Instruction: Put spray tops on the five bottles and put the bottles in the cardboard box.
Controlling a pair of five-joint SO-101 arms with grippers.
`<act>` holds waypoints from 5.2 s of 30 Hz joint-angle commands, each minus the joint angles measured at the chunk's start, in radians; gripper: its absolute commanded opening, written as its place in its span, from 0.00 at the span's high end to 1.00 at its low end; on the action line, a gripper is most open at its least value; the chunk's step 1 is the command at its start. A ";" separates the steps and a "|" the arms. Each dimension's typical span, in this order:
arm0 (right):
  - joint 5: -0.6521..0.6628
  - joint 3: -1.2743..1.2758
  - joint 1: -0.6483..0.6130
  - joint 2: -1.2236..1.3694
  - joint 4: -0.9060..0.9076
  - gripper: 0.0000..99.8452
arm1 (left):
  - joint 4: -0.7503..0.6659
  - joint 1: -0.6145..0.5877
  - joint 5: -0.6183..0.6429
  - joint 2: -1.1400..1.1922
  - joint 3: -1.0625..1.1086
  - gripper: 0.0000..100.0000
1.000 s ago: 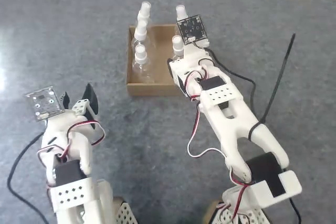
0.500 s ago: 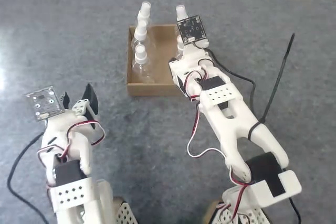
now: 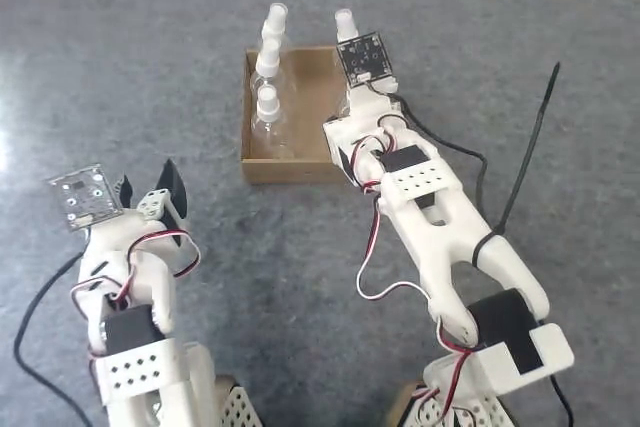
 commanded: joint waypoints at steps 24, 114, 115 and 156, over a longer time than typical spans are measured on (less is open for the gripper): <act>0.003 -0.046 -0.012 -0.176 0.216 0.66 | -0.029 -0.003 0.000 -0.017 -0.004 0.79; 0.006 0.166 -0.067 -1.221 0.585 0.99 | -0.034 0.006 -0.103 -0.017 -0.007 0.99; 0.006 0.166 -0.067 -1.233 0.585 0.99 | -0.034 0.006 -0.103 -0.017 -0.007 0.99; 0.120 0.572 0.119 -1.822 0.785 0.99 | -0.081 0.005 -0.104 -0.015 0.018 0.99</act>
